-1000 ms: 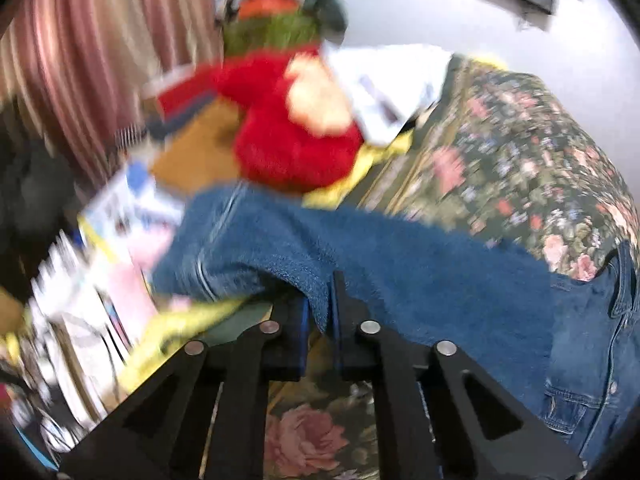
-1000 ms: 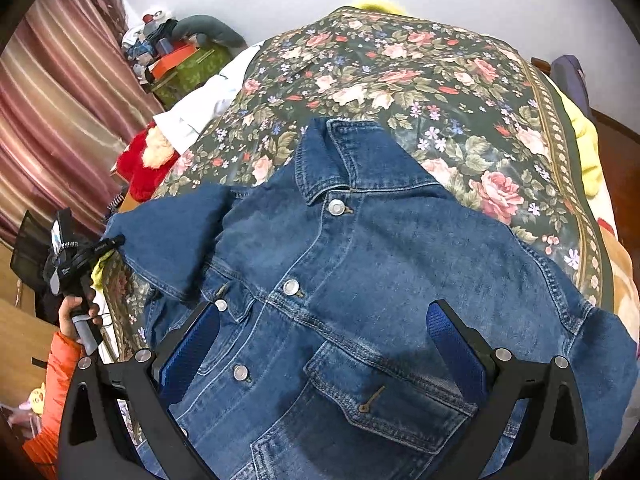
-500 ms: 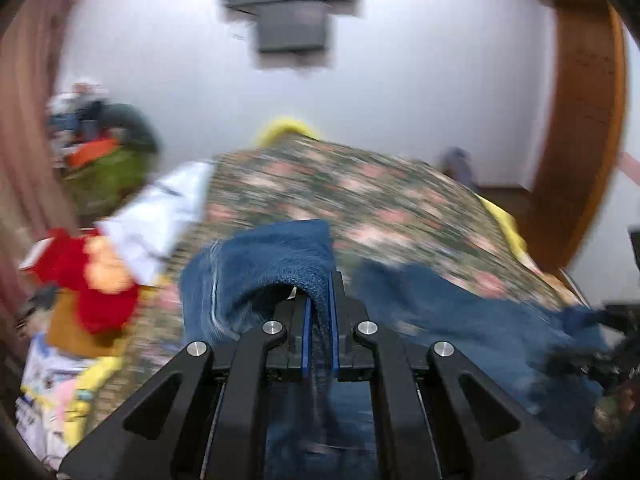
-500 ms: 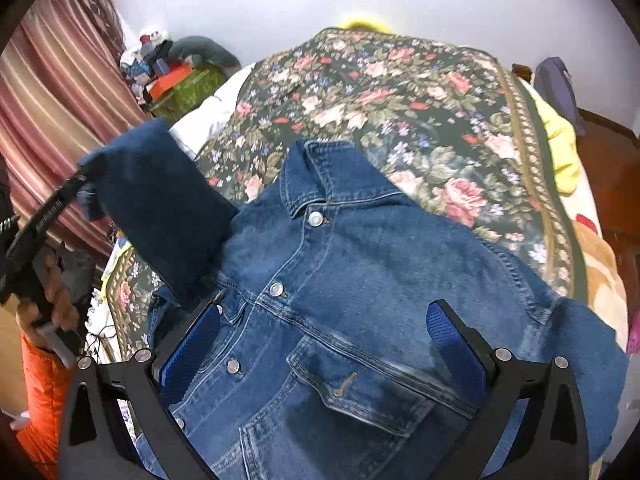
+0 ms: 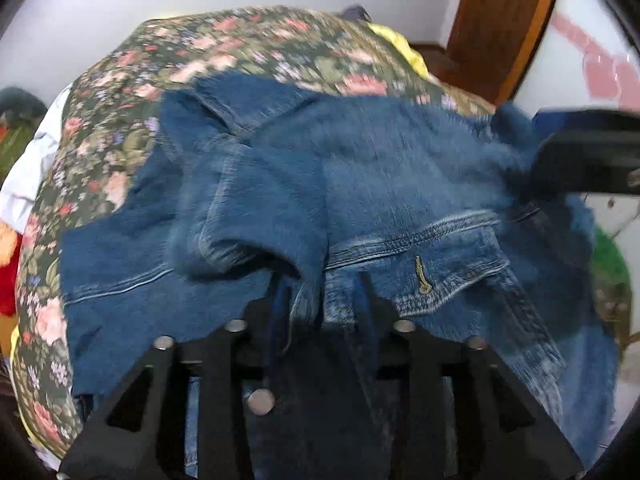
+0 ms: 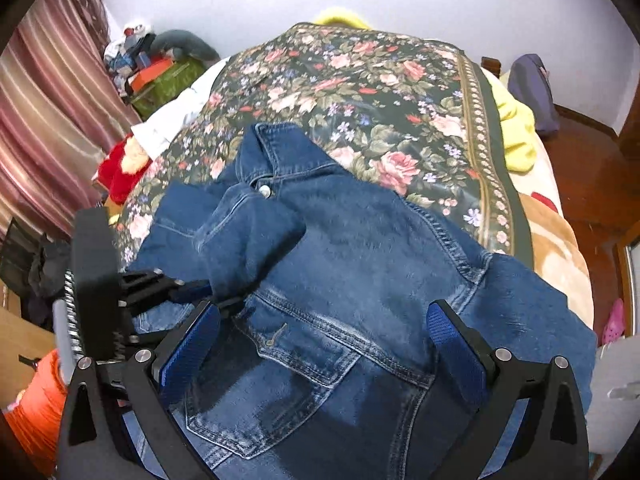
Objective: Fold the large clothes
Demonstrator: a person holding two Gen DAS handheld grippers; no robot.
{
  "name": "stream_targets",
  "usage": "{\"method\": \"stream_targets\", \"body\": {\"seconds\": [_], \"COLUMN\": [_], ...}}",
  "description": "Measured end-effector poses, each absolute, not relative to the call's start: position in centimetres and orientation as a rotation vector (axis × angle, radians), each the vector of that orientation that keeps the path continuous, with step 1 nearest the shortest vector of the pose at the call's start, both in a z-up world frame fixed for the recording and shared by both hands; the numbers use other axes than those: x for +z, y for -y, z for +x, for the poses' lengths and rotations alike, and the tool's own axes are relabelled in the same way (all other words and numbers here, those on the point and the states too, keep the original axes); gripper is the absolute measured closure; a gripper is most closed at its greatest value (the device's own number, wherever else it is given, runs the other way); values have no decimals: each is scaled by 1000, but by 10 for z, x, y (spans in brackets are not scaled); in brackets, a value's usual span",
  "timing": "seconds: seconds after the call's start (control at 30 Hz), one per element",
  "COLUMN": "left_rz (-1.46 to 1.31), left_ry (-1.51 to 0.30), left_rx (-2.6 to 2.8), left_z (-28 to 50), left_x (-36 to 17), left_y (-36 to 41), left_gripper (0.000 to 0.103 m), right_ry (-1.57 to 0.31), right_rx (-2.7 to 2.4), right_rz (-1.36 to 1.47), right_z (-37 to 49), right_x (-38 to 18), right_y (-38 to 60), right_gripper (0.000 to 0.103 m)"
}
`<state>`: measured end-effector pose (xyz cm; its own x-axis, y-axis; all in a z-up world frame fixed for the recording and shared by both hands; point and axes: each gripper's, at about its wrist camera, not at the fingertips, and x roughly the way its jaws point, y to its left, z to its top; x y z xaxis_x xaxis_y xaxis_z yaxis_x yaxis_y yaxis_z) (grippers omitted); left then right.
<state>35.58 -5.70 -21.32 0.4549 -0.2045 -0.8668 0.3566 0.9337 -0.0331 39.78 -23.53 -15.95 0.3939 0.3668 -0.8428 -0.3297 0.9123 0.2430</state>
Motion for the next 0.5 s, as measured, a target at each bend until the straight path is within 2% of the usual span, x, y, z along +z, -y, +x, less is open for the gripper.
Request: {"method": "stream_targets", "body": {"seconds": [0.03,0.13,0.3,0.5], "left_rz": [142,82,73,29], "left_ry": [-1023,-945,-869,-971], "left_rx": [-336,-274,-80,98], "left_z": [352,345,338,351], "left_x": [-204,-178,-160,-204], "left_y": [45,6,-74,-151], "left_gripper": [49,33,27,27], "right_ry": [-1080,-1077,-1116,-1157], "right_rx": [450,485,526,553], "right_rz": [34,23,14,-50], "right_z": [399,404,419,438], "right_x": [-160,-162,-176,-191], "right_y": [231,213,174,117], "right_gripper": [0,0,0,0]}}
